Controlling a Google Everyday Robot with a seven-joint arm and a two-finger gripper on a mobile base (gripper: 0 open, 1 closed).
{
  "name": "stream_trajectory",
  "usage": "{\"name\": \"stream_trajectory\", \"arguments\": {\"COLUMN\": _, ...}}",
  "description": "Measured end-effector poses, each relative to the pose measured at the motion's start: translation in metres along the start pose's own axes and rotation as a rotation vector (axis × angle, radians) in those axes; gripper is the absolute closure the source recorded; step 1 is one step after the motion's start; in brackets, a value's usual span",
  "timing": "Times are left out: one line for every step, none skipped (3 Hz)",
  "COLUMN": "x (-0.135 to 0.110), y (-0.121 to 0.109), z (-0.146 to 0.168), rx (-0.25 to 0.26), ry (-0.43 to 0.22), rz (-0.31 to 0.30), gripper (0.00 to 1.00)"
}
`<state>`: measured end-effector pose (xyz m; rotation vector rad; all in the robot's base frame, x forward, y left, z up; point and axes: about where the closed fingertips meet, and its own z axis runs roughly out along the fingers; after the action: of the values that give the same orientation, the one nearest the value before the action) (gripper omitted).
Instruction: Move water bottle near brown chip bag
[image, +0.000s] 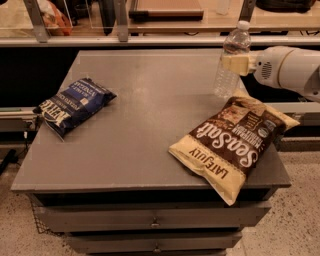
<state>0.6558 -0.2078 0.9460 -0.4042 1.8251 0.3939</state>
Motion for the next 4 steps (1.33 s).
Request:
{"name": "stream_trajectory", "arguments": {"x": 0.01, "y": 0.016, "z": 0.002, "rx": -0.042, "ry": 0.007, "rz": 0.019, "gripper": 1.0}}
{"name": "stream_trajectory", "arguments": {"x": 0.021, "y": 0.036, "z": 0.01, "rx": -0.099, "ry": 0.01, "rz": 0.031, "gripper": 0.8}}
{"name": "stream_trajectory", "arguments": {"x": 0.026, "y": 0.047, "z": 0.014, "rx": -0.125, "ry": 0.012, "rz": 0.026, "gripper": 0.57}}
{"name": "stream_trajectory", "arguments": {"x": 0.034, "y": 0.052, "z": 0.011, "rx": -0.138, "ry": 0.019, "rz": 0.027, "gripper": 0.26}}
